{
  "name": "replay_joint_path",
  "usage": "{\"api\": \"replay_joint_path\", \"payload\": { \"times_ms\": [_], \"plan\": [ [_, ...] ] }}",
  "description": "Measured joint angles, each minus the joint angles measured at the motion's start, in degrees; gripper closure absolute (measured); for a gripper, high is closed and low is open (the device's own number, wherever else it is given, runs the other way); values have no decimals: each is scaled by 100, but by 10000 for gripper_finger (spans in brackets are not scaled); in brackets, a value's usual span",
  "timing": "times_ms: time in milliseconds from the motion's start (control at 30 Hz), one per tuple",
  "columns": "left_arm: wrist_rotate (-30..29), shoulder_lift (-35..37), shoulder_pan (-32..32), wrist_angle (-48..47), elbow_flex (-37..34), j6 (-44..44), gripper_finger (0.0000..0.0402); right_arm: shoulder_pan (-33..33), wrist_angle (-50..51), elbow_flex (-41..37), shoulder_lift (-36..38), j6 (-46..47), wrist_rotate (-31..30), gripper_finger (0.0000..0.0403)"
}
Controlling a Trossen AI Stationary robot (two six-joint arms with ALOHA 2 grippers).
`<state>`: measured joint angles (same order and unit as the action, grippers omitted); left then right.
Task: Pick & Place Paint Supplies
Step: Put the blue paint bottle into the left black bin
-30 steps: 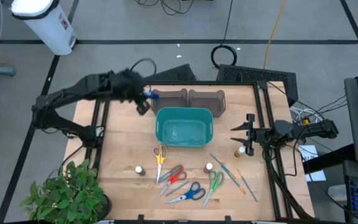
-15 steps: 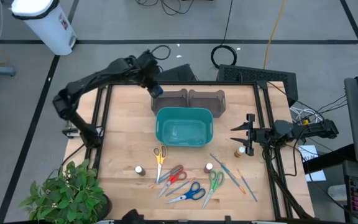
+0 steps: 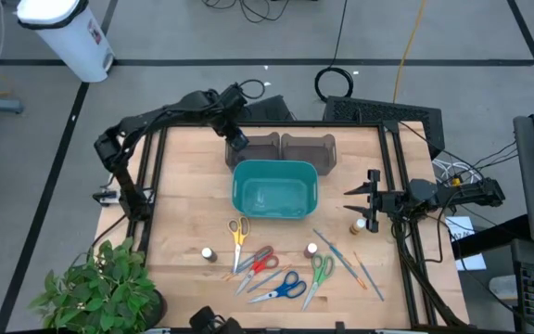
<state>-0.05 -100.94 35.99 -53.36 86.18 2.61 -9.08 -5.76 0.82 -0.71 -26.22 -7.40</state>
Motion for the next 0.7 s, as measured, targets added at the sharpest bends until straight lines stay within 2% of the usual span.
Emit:
{"api": "replay_joint_path", "payload": {
  "times_ms": [200,333,700],
  "plan": [
    [-51,-5,0,302,-354,164,283,0,2,2,0,0,0,243],
    [-304,-1,-16,422,-563,240,283,0,2,0,0,0,0,243],
    [-307,-3,-17,1140,-1113,242,283,0,2,1,0,0,0,243]
  ]
}}
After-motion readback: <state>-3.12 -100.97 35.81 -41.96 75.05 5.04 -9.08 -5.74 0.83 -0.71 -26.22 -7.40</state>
